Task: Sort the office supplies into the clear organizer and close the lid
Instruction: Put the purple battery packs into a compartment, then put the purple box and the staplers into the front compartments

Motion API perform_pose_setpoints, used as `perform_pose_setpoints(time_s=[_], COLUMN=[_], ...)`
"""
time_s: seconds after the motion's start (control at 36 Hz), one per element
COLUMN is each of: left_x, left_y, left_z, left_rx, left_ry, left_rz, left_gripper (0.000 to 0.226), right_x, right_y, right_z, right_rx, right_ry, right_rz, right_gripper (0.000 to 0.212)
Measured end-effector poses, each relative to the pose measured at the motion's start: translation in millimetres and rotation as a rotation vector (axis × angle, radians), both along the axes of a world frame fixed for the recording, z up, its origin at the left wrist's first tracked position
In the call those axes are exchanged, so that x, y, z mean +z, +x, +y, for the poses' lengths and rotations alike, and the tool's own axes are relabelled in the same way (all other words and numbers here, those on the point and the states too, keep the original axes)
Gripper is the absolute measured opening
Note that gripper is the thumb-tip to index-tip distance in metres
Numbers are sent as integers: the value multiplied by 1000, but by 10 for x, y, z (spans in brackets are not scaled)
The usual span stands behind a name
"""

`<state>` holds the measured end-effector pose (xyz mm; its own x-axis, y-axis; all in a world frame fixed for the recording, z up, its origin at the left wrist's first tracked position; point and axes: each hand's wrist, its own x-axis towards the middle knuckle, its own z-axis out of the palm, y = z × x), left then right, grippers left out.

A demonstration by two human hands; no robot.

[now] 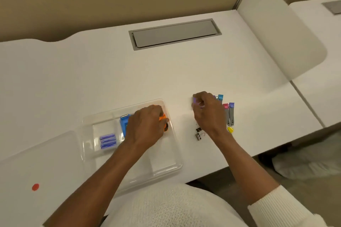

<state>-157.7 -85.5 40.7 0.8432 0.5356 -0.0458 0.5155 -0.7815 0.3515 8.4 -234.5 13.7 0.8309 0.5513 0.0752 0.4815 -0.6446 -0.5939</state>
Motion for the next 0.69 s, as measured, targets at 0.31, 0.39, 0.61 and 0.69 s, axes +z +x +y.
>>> perform_pose_setpoints(time_s=[0.31,0.39,0.61,0.69], left_x=[-391,-472,-705,-754], left_y=[1334,1593,2002,2047], left_z=[-233,-240,-197,-195], left_rx=[-415,-474,-680,-716], left_ry=[77,132,130,132], left_rz=[67,89,239,247], left_gripper=[32,34,72,75], right_x=[-286,-342,-502,-540], right_y=[501,555,804,895], right_z=[-777,-822,-799,-778], right_rx=[-244,-350,-355,-317], right_ry=[-208,-236,-376,-422], right_rz=[-49,-70,110,156], right_gripper=[36,51,84,86])
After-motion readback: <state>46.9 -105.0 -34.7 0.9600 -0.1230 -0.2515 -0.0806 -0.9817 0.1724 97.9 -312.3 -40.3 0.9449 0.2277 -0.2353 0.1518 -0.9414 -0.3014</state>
